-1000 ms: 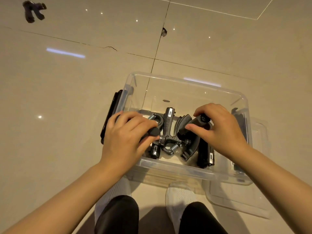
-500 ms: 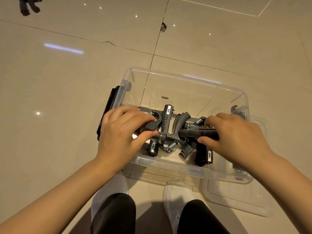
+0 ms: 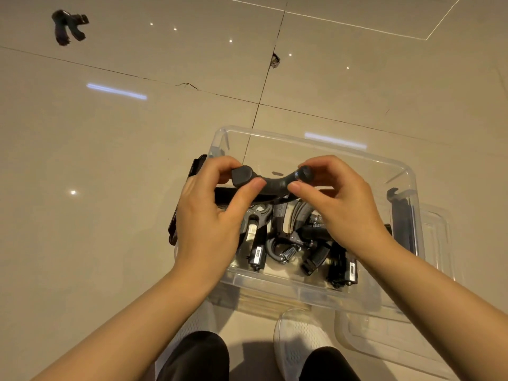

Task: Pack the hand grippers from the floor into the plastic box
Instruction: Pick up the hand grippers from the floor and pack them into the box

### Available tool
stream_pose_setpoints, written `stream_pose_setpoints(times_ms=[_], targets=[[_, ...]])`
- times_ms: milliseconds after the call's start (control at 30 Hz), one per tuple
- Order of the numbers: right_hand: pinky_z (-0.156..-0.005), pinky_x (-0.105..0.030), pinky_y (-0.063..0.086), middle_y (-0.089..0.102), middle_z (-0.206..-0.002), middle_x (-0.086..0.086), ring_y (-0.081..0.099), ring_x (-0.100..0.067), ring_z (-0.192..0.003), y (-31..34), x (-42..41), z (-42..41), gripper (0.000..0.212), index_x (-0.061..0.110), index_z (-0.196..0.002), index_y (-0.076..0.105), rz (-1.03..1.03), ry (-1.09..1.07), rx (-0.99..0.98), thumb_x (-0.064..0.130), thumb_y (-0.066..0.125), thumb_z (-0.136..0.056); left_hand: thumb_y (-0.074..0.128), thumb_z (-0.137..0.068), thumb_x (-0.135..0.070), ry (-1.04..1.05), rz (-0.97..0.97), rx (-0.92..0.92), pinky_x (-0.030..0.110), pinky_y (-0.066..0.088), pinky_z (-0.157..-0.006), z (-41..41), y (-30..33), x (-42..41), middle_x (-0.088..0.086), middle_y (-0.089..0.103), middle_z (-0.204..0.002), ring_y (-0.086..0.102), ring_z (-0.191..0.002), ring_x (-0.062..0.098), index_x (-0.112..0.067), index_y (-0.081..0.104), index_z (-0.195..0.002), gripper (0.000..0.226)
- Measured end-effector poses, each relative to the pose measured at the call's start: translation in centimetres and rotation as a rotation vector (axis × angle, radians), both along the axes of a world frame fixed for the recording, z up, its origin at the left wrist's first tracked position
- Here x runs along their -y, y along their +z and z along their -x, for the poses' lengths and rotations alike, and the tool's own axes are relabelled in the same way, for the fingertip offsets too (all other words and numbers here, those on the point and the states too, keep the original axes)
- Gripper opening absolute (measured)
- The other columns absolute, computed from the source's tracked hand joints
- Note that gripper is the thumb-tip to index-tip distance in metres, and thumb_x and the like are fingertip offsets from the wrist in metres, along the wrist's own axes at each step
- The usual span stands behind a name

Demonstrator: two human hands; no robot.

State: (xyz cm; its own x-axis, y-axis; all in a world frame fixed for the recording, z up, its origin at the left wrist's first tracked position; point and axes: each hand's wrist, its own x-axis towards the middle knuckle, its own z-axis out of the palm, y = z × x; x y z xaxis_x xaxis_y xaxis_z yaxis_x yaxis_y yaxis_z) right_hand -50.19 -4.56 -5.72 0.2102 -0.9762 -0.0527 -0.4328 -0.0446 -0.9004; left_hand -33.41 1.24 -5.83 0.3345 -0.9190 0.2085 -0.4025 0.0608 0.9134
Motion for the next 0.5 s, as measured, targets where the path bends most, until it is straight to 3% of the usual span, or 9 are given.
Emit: stream_pose_setpoints(times_ms=[133, 233, 333, 400, 500], targets=[[-0.094, -0.042, 0.049, 0.068, -0.096, 0.013, 0.063, -0.007, -0.099, 0.0, 0.5, -0.1, 0.025, 0.031, -0.096, 0.061, 0.045, -0.135, 0.192, 0.016, 0.073, -0.08, 0.053, -0.081, -0.047, -0.084, -0.038, -0.038, 0.023, 0.047, -0.081, 0.5, -0.4, -0.4, -0.023, 0.058, -0.096, 0.057, -0.099, 0.006, -0.047, 0.05, -0.094, 0.013], [-0.096, -0.048, 0.047, 0.067, -0.098, 0.014, 0.062, -0.009, -0.102, 0.0, 0.9, -0.3, 0.025, 0.032, -0.098, 0.061, 0.074, -0.12, 0.199, 0.015, 0.071, -0.082, 0.048, -0.084, -0.051, -0.196, -0.066, 0.151, 0.028, 0.051, -0.076, 0.4, -0.9, -1.2, -0.02, 0.056, -0.1, 0.055, -0.096, 0.003, -0.042, 0.048, -0.104, 0.022], [-0.096, -0.036, 0.046, 0.064, -0.101, 0.019, 0.058, -0.002, -0.106, -0.1, 1.3, -0.4, 0.023, 0.03, -0.108, 0.058, 0.131, -0.019, 0.059, 0.02, 0.064, -0.088, 0.048, -0.083, -0.061, -0.245, 0.011, 0.435, 0.026, 0.047, -0.086, -1.5, -1.8, -1.5, -0.017, 0.054, -0.116, 0.05, -0.107, 0.004, -0.034, 0.047, -0.117, 0.044], [-0.091, -0.02, 0.043, 0.061, -0.105, 0.021, 0.055, 0.0, -0.104, -0.1, 1.8, -0.6, 0.025, 0.028, -0.115, 0.055, 0.183, 0.056, -0.078, 0.023, 0.059, -0.091, 0.047, -0.078, -0.071, -0.246, -0.012, 0.545, 0.041, 0.04, -0.101, -3.4, -2.5, -1.5, -0.007, 0.049, -0.133, 0.042, -0.124, 0.01, -0.032, 0.041, -0.13, 0.066], [-0.081, -0.026, 0.042, 0.062, -0.107, 0.008, 0.055, -0.011, -0.097, -0.6, 2.9, -1.9, 0.028, 0.023, -0.121, 0.054, 0.234, 0.23, -0.306, 0.024, 0.056, -0.093, 0.043, -0.065, -0.086, -0.255, -0.226, 0.5, 0.055, 0.023, -0.112, -5.2, -3.2, -1.6, -0.013, 0.017, -0.154, 0.015, -0.142, 0.01, -0.046, 0.011, -0.144, 0.094]])
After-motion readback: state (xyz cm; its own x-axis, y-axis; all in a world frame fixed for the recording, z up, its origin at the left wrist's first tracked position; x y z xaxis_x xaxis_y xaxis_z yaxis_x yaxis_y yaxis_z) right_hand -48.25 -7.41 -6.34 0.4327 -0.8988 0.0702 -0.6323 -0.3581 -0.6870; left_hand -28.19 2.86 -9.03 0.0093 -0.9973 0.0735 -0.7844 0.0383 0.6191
